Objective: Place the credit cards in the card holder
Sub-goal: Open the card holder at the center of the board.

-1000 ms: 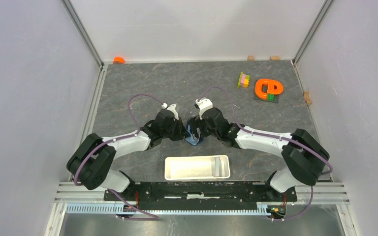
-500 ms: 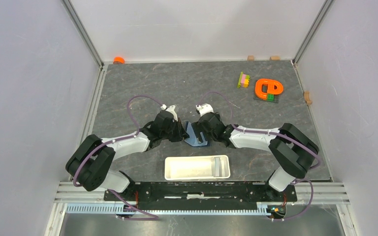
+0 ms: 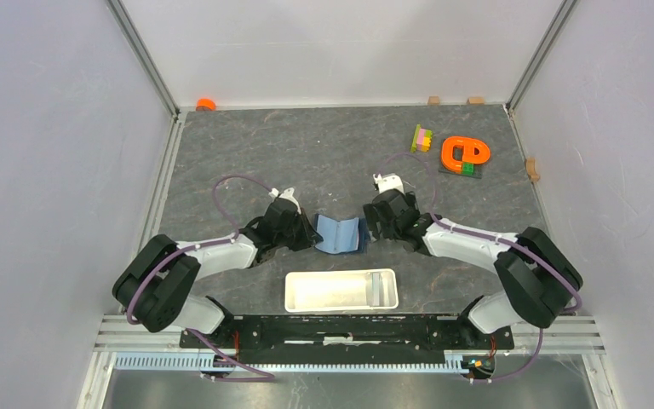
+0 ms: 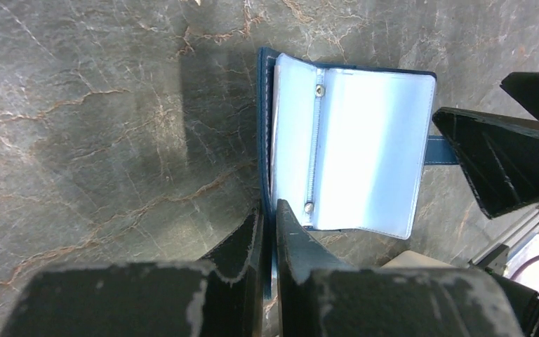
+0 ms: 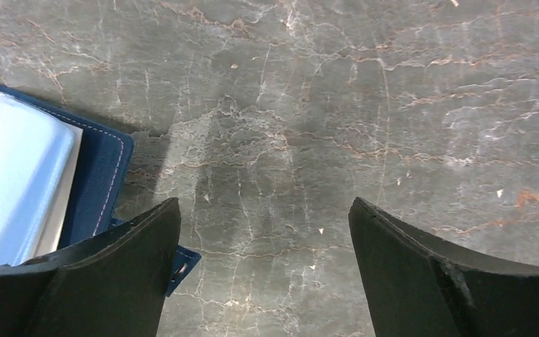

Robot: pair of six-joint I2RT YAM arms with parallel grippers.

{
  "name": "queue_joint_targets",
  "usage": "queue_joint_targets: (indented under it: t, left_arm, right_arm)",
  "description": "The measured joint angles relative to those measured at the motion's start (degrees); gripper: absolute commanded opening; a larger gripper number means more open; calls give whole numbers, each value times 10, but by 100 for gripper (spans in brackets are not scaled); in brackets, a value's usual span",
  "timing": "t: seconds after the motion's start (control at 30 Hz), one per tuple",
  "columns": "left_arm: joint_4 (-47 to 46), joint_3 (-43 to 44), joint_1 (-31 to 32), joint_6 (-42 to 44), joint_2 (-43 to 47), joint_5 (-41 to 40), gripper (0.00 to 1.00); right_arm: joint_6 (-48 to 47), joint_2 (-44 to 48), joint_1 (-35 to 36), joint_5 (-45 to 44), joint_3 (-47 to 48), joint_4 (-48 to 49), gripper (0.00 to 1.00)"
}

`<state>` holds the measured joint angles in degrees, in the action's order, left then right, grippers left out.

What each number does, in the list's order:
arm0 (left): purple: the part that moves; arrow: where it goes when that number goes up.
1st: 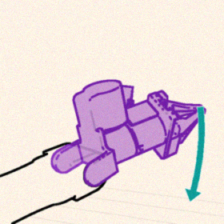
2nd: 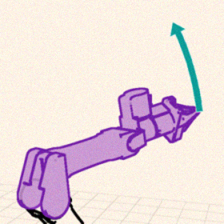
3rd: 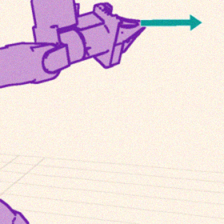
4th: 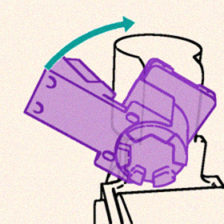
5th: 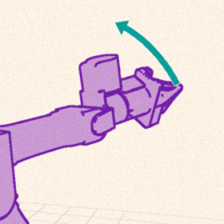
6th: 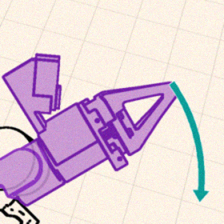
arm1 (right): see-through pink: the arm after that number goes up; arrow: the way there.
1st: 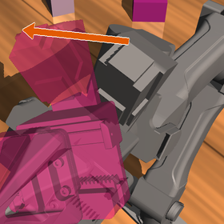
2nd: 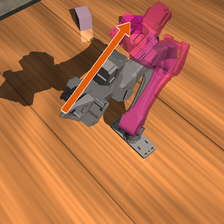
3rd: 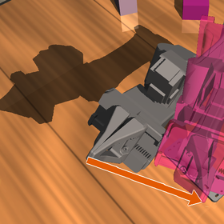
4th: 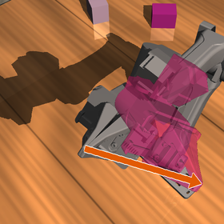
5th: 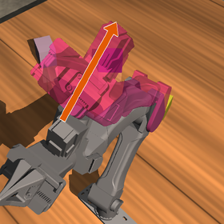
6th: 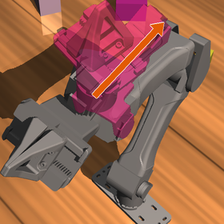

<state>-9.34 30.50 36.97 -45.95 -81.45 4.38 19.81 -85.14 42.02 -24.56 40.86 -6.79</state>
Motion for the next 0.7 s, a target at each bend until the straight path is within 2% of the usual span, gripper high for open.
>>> queue_joint_targets:
  t: [0.1, 0.37, 0.5, 0.7]
  left_arm:
    - [-14, -7, 0, -18, 0, 0, 2]
    - [-42, -22, 0, -54, 9, -1, 2]
    - [-50, -27, 0, -66, 10, -2, 2]
    - [-64, -30, 0, -77, 10, -2, 2]
  right_arm:
    - [-2, 24, -4, 3, 0, -11, 90]
    - [-2, 103, 15, 88, 23, 5, 69]
    - [0, 101, 52, 148, 48, 49, 55]
    - [8, 32, 67, 237, 72, 113, 47]
